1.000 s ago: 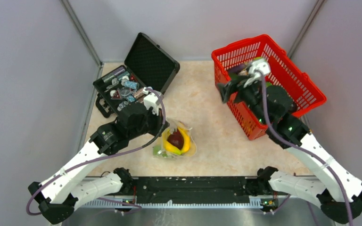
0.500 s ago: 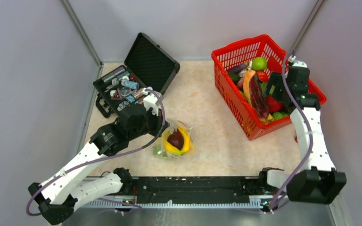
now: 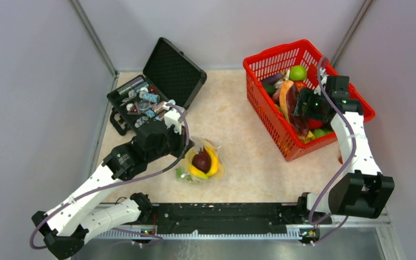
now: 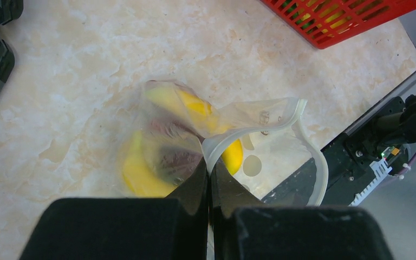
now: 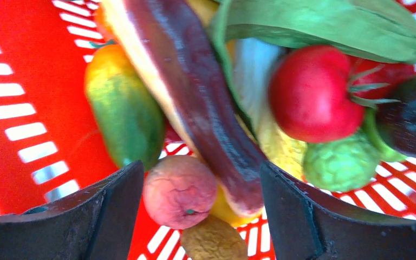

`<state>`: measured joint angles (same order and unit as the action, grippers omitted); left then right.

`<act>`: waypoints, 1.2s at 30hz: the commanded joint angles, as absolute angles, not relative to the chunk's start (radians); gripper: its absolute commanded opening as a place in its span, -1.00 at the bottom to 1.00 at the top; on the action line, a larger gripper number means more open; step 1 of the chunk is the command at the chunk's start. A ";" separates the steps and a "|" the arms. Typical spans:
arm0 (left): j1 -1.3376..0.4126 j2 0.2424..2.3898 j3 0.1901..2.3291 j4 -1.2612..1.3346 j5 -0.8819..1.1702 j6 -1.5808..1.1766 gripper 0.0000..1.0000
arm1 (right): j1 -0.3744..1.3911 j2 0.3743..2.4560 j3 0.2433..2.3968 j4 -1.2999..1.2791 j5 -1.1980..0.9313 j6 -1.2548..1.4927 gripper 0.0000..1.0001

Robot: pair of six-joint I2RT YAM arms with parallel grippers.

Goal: Place the food in the zip-top bag and seal the zipper
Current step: Pick up the fake vegetable from the bin.

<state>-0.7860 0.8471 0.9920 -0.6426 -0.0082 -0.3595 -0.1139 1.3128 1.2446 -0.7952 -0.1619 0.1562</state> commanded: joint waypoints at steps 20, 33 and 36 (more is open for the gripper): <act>-0.785 0.814 0.980 -0.588 -0.013 -0.344 -1.00 | -0.206 1.395 1.390 -0.818 0.081 0.124 0.45; -0.785 0.797 0.966 -0.596 -0.028 -0.330 -1.00 | -0.207 1.643 1.404 -0.880 -0.025 0.077 0.68; -0.786 0.793 0.962 -0.596 -0.033 -0.330 -1.00 | -0.207 1.670 1.383 -0.846 -0.036 0.088 0.54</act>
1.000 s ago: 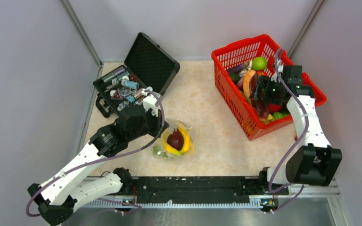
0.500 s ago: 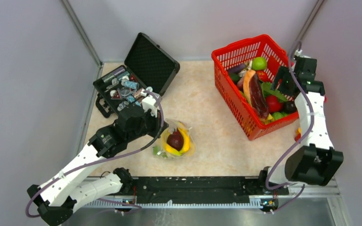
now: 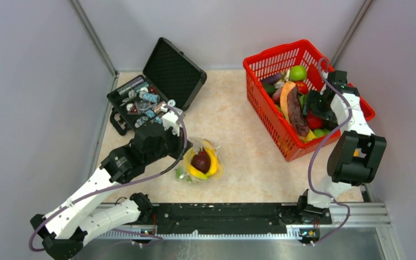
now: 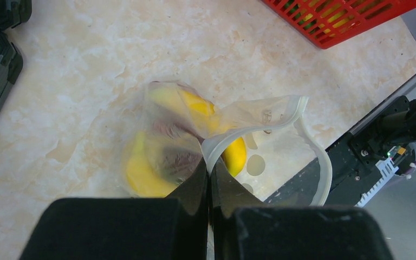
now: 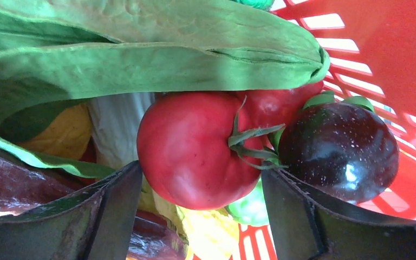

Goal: Place the food in the zip-top bag and seal the zipper
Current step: Pick up the fake vegetable from the bin, then place the fake vegetable in the zipper food storage bag.

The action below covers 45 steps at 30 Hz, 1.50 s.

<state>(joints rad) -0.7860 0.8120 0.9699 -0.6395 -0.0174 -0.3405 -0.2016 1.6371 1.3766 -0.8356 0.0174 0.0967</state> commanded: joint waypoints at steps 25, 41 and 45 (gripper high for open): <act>-0.785 0.806 0.963 -0.596 -0.029 -0.336 -1.00 | -0.207 1.169 1.186 -0.533 -0.028 0.143 -0.55; -0.785 0.829 0.971 -0.583 -0.008 -0.347 -1.00 | -0.206 0.937 1.024 0.006 -0.783 0.612 -0.57; -0.786 0.834 0.971 -0.581 -0.005 -0.349 -1.00 | -0.199 0.922 1.004 0.124 -0.900 0.680 -0.58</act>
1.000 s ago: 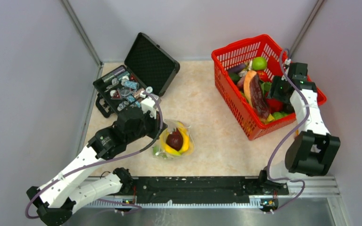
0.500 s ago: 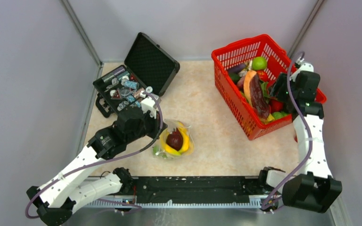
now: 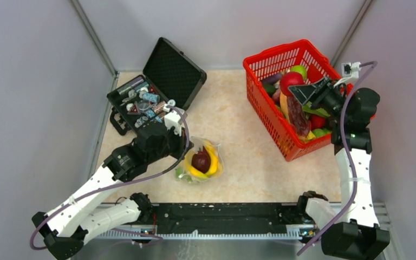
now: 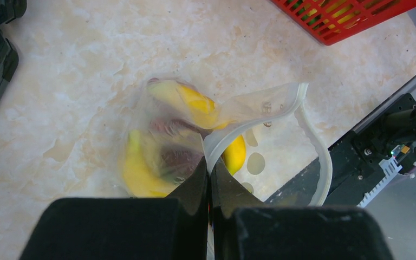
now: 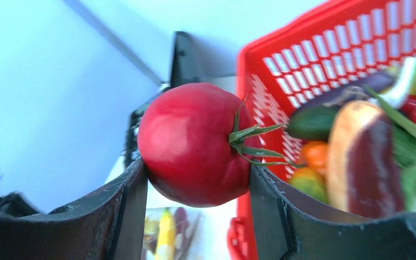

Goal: Place the food in the zip-top bag and seal the zipper
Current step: Place the fake vegetable in the zipper food storage bag.

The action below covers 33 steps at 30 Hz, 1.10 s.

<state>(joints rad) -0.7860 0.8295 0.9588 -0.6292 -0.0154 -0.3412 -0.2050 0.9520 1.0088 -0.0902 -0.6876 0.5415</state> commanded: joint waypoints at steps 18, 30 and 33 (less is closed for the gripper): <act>-0.786 0.845 0.970 -0.565 -0.005 -0.367 -1.00 | 0.369 1.030 1.115 -0.162 -0.924 0.319 -0.61; -0.785 0.857 0.982 -0.559 -0.029 -0.383 -1.00 | 0.738 1.132 1.157 -0.399 -0.742 0.084 -0.61; -0.786 0.852 0.983 -0.561 -0.031 -0.385 -1.00 | 0.795 1.165 1.162 -0.390 -0.708 0.085 -0.60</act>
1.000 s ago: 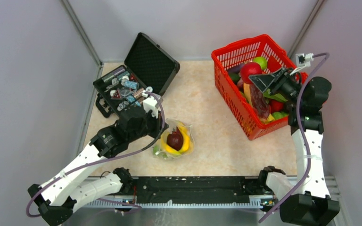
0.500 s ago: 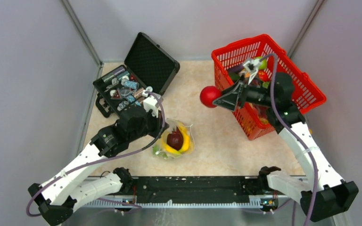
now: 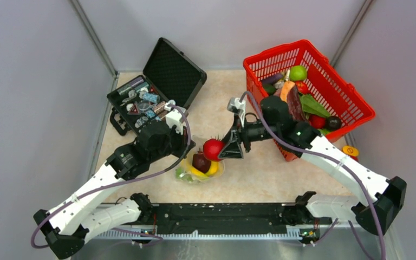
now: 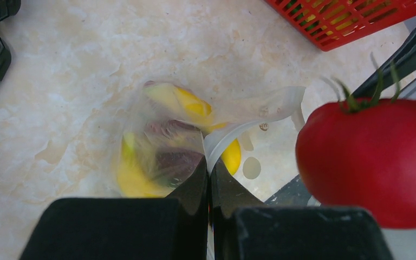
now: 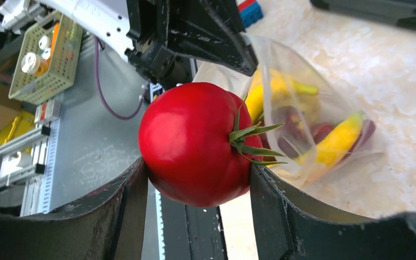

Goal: Place the food in the zip-top bag and seal the zipper
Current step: Place the fake vegetable in the zipper food storage bag.

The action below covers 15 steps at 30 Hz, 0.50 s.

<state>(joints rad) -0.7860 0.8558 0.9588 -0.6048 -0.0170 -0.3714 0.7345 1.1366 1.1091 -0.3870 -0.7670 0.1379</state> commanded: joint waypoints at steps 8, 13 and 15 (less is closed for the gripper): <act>-0.785 0.845 0.980 -0.566 -0.050 -0.397 -1.00 | 0.878 1.271 1.225 -0.484 -0.528 0.056 -0.49; -0.786 0.838 0.985 -0.566 -0.062 -0.400 -1.00 | 0.877 1.285 1.237 -0.420 -0.483 0.088 -0.20; -0.785 0.835 0.983 -0.566 -0.070 -0.402 -1.00 | 0.877 1.288 1.228 -0.380 -0.486 0.112 0.09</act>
<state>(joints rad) -0.7860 0.8551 0.9592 -0.6052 -0.0452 -0.3912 0.8688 1.2922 1.1679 -0.4770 -0.5323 0.0799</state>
